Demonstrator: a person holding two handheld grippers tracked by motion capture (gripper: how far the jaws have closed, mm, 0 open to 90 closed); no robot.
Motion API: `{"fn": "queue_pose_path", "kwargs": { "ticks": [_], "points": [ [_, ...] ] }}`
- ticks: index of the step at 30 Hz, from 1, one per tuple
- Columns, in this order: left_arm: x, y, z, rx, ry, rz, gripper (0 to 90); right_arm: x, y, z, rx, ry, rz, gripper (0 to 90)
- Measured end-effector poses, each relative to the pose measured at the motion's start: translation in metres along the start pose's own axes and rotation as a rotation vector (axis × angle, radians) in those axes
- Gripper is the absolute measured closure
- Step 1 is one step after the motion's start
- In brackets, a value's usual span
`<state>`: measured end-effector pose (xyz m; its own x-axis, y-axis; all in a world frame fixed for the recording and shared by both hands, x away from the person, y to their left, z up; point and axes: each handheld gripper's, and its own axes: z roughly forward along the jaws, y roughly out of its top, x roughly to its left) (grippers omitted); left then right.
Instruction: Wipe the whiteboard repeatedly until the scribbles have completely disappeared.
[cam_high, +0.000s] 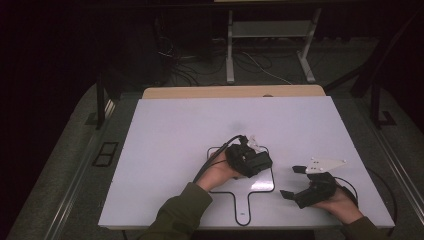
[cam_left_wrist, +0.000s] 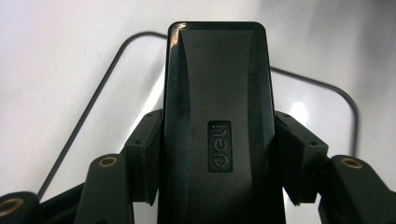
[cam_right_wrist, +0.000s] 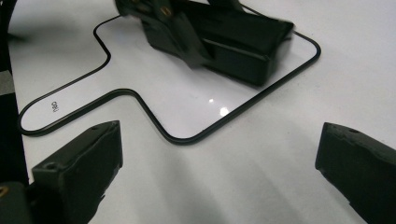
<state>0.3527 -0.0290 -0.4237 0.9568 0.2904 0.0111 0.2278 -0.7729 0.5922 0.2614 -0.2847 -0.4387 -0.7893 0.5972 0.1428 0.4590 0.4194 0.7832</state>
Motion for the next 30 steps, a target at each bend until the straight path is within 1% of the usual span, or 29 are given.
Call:
{"fn": "queue_pose_path", "kwargs": {
  "ticks": [1, 3, 5, 6, 7, 8, 10, 12, 13, 14, 15, 16, 17, 19, 21, 23, 25, 27, 30],
  "points": [
    [-0.001, -0.003, -0.004, 0.002, 0.002, 0.004, 39.6, 0.0, 0.0, 0.0, 0.0, -0.002, 0.001, 0.0],
    [-0.002, -0.01, -0.013, -0.013, 0.002, -0.013, 39.5, 0.001, 0.0, 0.0, 0.002, 0.0, -0.002, 0.0],
    [-0.003, -0.017, -0.021, -0.006, 0.0, -0.006, 39.5, 0.001, 0.0, 0.0, 0.001, -0.002, -0.003, 0.0],
    [-0.005, -0.022, -0.024, -0.007, -0.01, -0.016, 39.5, 0.001, 0.0, 0.0, 0.001, -0.002, -0.003, 0.0],
    [-0.007, -0.027, -0.026, -0.013, -0.023, -0.037, 39.5, 0.001, 0.0, 0.0, 0.001, -0.002, -0.004, 0.0],
    [-0.009, -0.031, -0.029, -0.01, -0.021, -0.04, 39.5, 0.001, 0.0, 0.0, 0.0, -0.002, -0.004, 0.0],
    [-0.011, -0.037, -0.031, 0.001, -0.025, -0.028, 39.5, 0.001, 0.0, 0.0, 0.002, -0.003, -0.005, 0.0],
    [-0.012, -0.042, -0.03, 0.016, -0.035, -0.02, 39.5, 0.001, 0.0, 0.001, 0.004, -0.001, -0.008, 0.0],
    [-0.013, -0.045, -0.028, 0.032, -0.03, -0.013, 39.5, 0.001, 0.0, 0.001, 0.004, -0.001, -0.009, 0.0],
    [-0.012, -0.047, -0.027, 0.033, -0.026, -0.007, 39.5, 0.001, 0.0, 0.001, 0.003, -0.001, -0.009, 0.0],
    [-0.011, -0.047, -0.028, 0.026, -0.027, -0.02, 39.5, 0.001, 0.0, 0.001, 0.0, -0.002, -0.009, 0.0],
    [-0.01, -0.048, -0.028, 0.035, 0.0, -0.016, 39.5, 0.001, 0.0, 0.001, -0.003, -0.004, -0.008, 0.0],
    [-0.007, -0.048, -0.028, 0.033, 0.022, -0.017, 39.5, 0.001, 0.0, 0.001, -0.004, -0.004, -0.008, 0.0],
    [0.002, -0.051, -0.03, 0.027, 0.04, -0.047, 39.5, 0.001, 0.0, 0.001, -0.002, -0.004, -0.008, 0.0],
    [0.006, -0.054, -0.031, 0.027, 0.039, -0.058, 39.5, 0.001, 0.0, 0.001, 0.0, -0.002, -0.011, 0.0],
    [0.003, -0.052, -0.031, 0.034, 0.032, -0.043, 39.5, 0.001, 0.0, 0.001, 0.001, -0.001, -0.012, 0.0],
    [-0.005, -0.05, -0.029, 0.031, -0.003, -0.024, 39.5, 0.001, 0.0, 0.001, 0.001, -0.001, -0.012, 0.0],
    [-0.012, -0.045, -0.027, 0.041, -0.022, 0.016, 39.5, 0.001, 0.0, 0.002, 0.002, -0.002, -0.011, 0.0],
    [-0.017, -0.042, -0.025, 0.039, -0.026, 0.024, 39.5, 0.001, 0.0, 0.001, 0.001, -0.001, -0.013, 0.0]
  ]
}}
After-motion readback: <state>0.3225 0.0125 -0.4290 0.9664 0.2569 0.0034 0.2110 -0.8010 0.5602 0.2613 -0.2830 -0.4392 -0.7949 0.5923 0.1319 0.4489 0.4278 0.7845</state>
